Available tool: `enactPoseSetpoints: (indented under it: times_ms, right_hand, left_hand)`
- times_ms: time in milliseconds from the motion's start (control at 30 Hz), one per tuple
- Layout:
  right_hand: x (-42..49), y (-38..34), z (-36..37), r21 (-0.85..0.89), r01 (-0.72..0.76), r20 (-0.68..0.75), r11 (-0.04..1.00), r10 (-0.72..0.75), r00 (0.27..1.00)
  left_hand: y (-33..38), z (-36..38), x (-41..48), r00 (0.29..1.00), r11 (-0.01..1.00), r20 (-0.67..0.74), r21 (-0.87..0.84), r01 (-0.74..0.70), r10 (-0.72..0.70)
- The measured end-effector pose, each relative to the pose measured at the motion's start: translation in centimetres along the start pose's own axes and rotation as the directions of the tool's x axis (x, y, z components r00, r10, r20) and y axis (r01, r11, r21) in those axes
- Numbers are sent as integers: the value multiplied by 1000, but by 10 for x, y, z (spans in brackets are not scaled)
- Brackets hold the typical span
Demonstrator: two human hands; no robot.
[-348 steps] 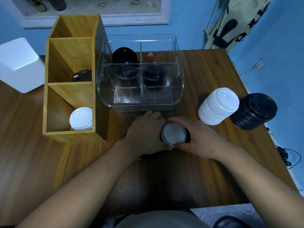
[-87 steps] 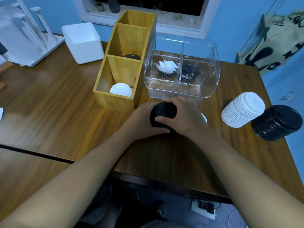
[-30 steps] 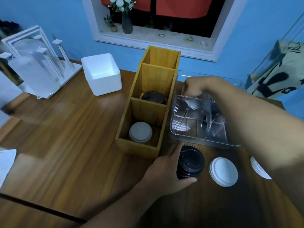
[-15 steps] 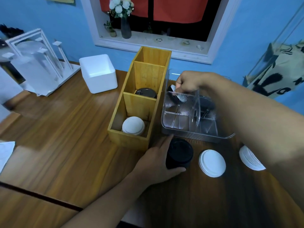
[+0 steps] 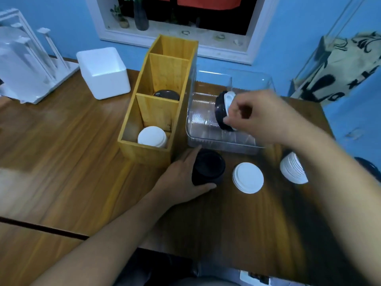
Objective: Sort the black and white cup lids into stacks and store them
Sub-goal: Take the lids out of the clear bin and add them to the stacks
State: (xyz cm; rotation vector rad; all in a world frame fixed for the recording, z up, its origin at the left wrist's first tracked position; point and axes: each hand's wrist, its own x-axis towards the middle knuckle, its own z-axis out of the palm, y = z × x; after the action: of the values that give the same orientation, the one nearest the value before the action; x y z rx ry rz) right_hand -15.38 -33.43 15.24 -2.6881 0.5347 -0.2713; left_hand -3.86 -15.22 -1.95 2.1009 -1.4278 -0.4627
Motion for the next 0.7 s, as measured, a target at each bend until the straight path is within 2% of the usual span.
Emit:
enactPoseSetpoints:
  times_ms: [100,167,233,300,400,467,567,633,700]
  right_hand:
    - [-73,-6,39,143,10,-7,990,-9,1000]
    - [-115,-5,68,328,-79,-28,941,93,995]
    - [-151,-5,91,571,-227,12,789,269,963]
    - [-180,-7,109,748,-334,71,573,431,899]
    - [-211,-9,126,861,-424,171,280,627,760]
    - [-223,-12,130,863,-481,257,155,686,681]
    - [-233,-12,131,807,-580,352,115,695,628]
    - [-237,-10,129,742,-645,389,182,667,636]
    - [-240,-7,125,655,-693,417,302,621,664]
  left_hand:
    - [0,1,-2,998,999,-36,-9,-45,45]
    - [-2,3,-3,996,997,-48,-18,-74,73]
    - [-3,3,-5,995,996,-57,-28,-88,87]
    - [-3,4,-5,992,995,-76,-10,-98,97]
    - [-3,6,-5,991,996,-97,16,-86,88]
    - [-2,6,-5,990,996,-110,28,-81,84]
    - [-1,6,-6,987,995,-128,39,-87,92]
    - [-1,7,-6,986,995,-135,44,-91,96]
    - [-1,9,-6,985,994,-138,50,-101,107]
